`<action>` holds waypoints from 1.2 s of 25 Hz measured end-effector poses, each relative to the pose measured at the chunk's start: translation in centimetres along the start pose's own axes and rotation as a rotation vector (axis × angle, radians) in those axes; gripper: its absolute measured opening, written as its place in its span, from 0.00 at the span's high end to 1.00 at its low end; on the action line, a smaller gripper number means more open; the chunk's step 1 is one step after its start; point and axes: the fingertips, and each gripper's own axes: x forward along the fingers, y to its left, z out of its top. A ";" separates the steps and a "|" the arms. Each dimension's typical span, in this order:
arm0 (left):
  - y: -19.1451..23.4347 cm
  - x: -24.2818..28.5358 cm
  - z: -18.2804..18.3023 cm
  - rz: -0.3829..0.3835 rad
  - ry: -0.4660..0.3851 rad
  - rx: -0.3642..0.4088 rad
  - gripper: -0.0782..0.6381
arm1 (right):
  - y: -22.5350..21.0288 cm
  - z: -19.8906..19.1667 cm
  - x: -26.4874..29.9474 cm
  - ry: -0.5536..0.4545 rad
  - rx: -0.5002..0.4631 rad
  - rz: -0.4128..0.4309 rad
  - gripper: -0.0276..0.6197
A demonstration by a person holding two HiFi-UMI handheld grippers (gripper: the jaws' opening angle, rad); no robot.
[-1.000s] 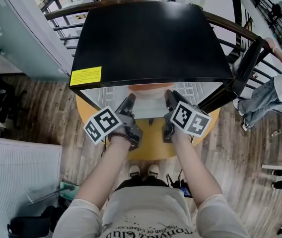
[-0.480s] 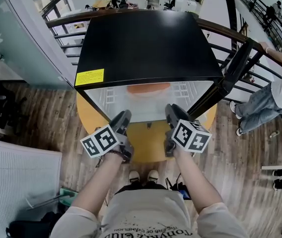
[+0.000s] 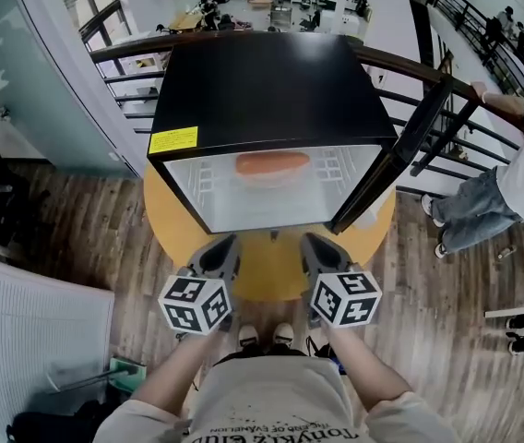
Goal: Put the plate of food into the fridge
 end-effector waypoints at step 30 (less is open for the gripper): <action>-3.3 -3.3 -9.1 0.001 0.109 -0.026 0.86 | 2.3 -7.9 -4.4 0.099 0.050 0.030 0.92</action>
